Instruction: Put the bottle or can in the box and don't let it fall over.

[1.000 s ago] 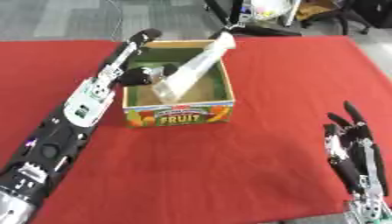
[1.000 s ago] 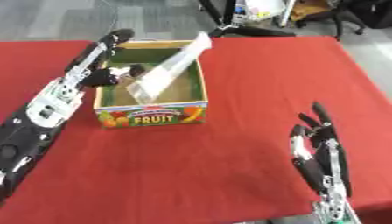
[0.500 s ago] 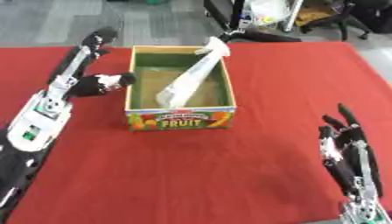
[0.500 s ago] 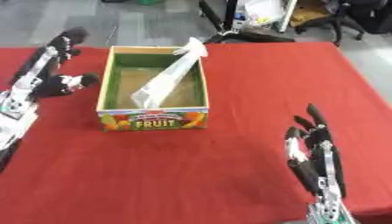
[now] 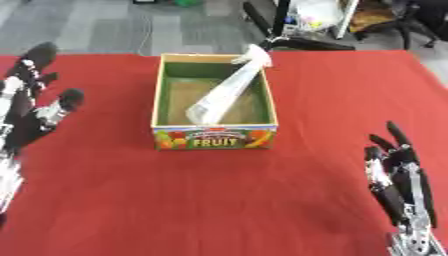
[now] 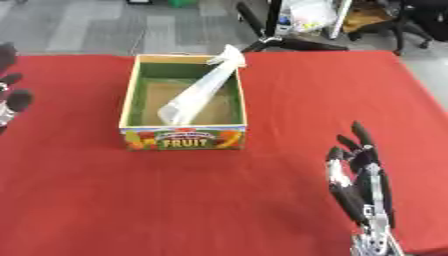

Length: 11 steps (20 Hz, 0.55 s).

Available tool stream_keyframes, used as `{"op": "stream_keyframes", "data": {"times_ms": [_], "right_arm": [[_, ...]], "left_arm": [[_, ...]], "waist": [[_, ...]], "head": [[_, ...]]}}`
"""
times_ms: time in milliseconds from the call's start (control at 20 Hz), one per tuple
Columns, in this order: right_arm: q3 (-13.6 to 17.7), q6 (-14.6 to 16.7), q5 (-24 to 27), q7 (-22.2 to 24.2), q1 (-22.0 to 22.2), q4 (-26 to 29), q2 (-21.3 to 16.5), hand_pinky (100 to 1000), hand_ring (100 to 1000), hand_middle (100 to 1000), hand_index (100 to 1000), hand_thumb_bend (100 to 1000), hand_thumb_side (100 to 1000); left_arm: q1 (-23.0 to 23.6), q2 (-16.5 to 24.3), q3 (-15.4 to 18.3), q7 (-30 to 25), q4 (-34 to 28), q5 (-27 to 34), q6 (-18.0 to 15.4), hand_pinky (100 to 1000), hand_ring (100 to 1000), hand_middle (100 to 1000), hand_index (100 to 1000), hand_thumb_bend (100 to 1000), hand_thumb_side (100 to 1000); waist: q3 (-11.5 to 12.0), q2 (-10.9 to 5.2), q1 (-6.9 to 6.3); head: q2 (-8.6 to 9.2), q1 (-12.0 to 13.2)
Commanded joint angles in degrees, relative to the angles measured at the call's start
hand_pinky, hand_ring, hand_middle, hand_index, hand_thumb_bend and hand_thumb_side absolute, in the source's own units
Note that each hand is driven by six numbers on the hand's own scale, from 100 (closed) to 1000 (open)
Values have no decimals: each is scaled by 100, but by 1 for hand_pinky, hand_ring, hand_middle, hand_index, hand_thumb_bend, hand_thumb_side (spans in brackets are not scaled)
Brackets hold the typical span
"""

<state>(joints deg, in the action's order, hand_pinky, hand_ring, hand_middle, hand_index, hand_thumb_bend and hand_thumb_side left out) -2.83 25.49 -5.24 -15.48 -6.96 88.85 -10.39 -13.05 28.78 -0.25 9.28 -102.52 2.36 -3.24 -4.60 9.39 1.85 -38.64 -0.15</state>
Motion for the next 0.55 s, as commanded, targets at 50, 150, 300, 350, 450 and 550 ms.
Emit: {"op": "stream_keyframes", "data": {"times_ms": [50, 150, 300, 350, 450, 550], "right_arm": [[62, 9, -35, -44, -17, 61, -137, 797, 874, 1000, 968, 100, 470], [69, 9, -40, -55, 1, 59, -138, 797, 874, 1000, 968, 100, 470], [77, 9, -47, -67, 31, 51, -143, 797, 874, 1000, 968, 100, 470], [81, 11, -49, -74, 38, 50, -143, 797, 874, 1000, 968, 100, 470], [84, 15, -53, -81, 52, 47, -144, 797, 875, 1000, 968, 100, 470], [88, 14, -58, -87, 60, 40, -148, 797, 874, 1000, 968, 100, 470]], "left_arm": [[193, -117, 210, 186, -298, -79, -58, 928, 1000, 961, 907, 775, 613], [353, -302, 261, 250, -308, -131, -89, 928, 1000, 964, 908, 768, 613], [497, -530, 296, 294, -287, -213, -127, 928, 1000, 965, 910, 759, 614], [528, -590, 302, 300, -277, -233, -141, 928, 1000, 966, 910, 755, 615], [586, -700, 321, 312, -259, -275, -168, 929, 1000, 966, 911, 750, 617], [620, -787, 336, 321, -227, -317, -187, 929, 1000, 968, 911, 745, 620]], "waist": [[29, -100, -25], [65, -112, -29], [121, -124, -47], [138, -130, -52], [168, -134, -61], [189, -137, -66]], "head": [[17, -10], [-25, 7], [-90, 66], [-111, 73], [-146, 89], [-192, 107]]}}
